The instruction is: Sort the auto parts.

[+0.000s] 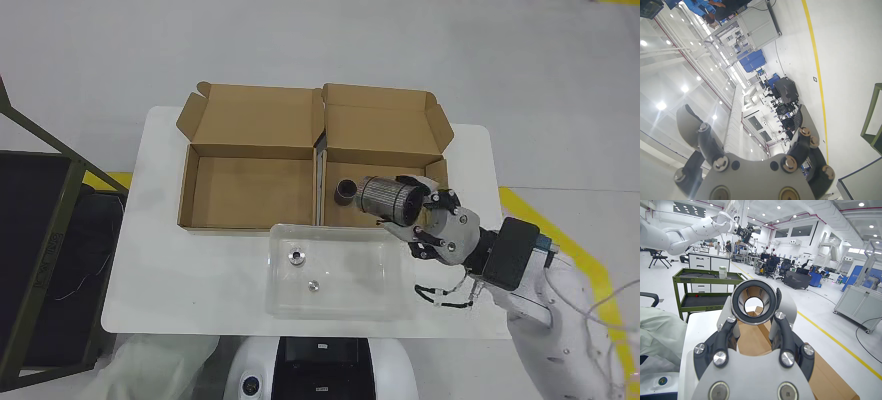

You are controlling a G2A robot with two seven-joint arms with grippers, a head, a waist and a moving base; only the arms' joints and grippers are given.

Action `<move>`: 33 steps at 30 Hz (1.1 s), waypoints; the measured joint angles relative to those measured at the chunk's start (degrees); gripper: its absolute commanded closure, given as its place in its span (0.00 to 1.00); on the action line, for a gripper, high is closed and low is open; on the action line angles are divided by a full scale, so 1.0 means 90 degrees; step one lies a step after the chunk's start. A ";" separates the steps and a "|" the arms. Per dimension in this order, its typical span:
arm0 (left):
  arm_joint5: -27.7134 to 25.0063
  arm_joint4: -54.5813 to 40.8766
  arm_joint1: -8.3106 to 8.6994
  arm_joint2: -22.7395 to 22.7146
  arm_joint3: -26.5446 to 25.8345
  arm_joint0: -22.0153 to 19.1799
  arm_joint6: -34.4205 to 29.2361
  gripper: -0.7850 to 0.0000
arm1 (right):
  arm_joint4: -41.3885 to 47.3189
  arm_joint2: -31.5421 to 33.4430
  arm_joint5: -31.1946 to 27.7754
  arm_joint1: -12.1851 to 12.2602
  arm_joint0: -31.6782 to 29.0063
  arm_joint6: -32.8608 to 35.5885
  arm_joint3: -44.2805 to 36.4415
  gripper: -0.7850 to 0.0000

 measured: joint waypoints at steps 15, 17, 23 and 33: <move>0.0000 0.0000 0.0000 0.0000 0.0000 0.0000 0.0000 0.00 | -0.0142 0.0219 -0.0135 0.0025 -0.0243 -0.0425 -0.0131 1.00; 0.0000 0.0000 0.0000 0.0000 0.0000 0.0000 0.0000 0.00 | -0.0143 0.0221 -0.0158 0.0028 -0.0243 -0.0429 -0.0124 1.00; 0.0000 0.0000 0.0000 0.0000 0.0000 0.0000 0.0000 0.00 | -0.0144 0.0155 -0.0213 0.0034 -0.0198 -0.0257 -0.0040 1.00; 0.0000 0.0000 0.0000 0.0000 0.0000 0.0000 0.0000 0.00 | 0.0053 -0.0496 0.0212 -0.0035 0.0551 0.0713 0.0868 1.00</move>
